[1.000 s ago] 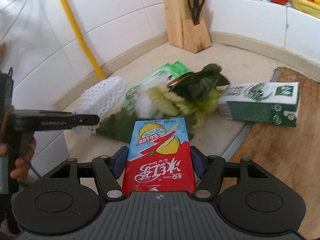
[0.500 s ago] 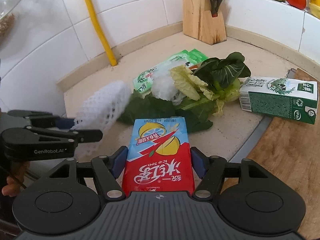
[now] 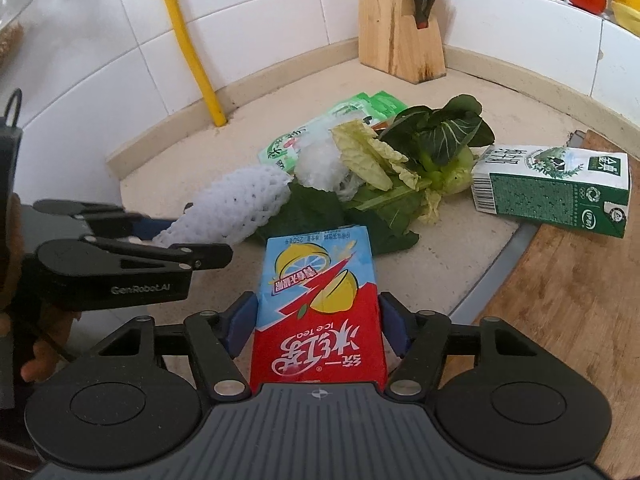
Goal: Collect trash
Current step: 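Lift the mesh net and iced tea carton off the pile with both tools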
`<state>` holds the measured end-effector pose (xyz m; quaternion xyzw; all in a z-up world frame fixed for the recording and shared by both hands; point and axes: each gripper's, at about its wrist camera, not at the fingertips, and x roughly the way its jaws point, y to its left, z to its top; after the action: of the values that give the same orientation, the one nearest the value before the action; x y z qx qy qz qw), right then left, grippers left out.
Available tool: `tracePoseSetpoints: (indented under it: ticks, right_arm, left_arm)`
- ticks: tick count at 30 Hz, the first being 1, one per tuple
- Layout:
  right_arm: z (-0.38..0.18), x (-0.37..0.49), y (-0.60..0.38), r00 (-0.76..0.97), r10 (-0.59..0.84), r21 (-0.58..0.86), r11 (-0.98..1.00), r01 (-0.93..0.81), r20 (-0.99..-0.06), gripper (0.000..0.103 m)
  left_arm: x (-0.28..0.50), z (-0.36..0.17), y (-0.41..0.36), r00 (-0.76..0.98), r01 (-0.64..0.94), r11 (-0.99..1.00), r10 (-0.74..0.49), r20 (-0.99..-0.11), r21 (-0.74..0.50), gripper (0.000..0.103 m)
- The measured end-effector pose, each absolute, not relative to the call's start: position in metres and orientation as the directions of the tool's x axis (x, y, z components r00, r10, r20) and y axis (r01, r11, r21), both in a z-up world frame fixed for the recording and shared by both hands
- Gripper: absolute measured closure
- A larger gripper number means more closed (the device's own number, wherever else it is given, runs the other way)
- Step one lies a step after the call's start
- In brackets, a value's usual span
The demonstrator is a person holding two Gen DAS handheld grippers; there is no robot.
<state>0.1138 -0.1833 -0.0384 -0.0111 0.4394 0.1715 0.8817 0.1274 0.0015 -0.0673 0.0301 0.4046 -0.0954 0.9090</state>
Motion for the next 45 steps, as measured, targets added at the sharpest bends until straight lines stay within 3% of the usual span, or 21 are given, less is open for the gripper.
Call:
tracePoseSetpoints:
  ticks: [2, 20, 45]
  right_arm:
    - [-0.036, 0.112, -0.184, 0.562, 0.297, 0.139, 0.941, -0.307, -0.772, 0.033]
    - [-0.013, 0.102, -0.162, 0.593, 0.353, 0.157, 0.921, -0.357, -0.724, 0.033]
    - [-0.015, 0.076, -0.052, 0.495, 0.485, 0.132, 0.797, -0.589, -0.721, 0.033]
  left_arm:
    - [0.125, -0.067, 0.003, 0.653, 0.203, 0.979, -0.159, -0.740, -0.030, 0.081]
    - [0.087, -0.043, 0.025, 0.718, 0.152, 0.988, -0.123, -0.686, -0.018, 0.082]
    - [0.004, -0.044, 0.115, 0.757, -0.111, 0.992, 0.050, -0.652, -0.054, 0.082]
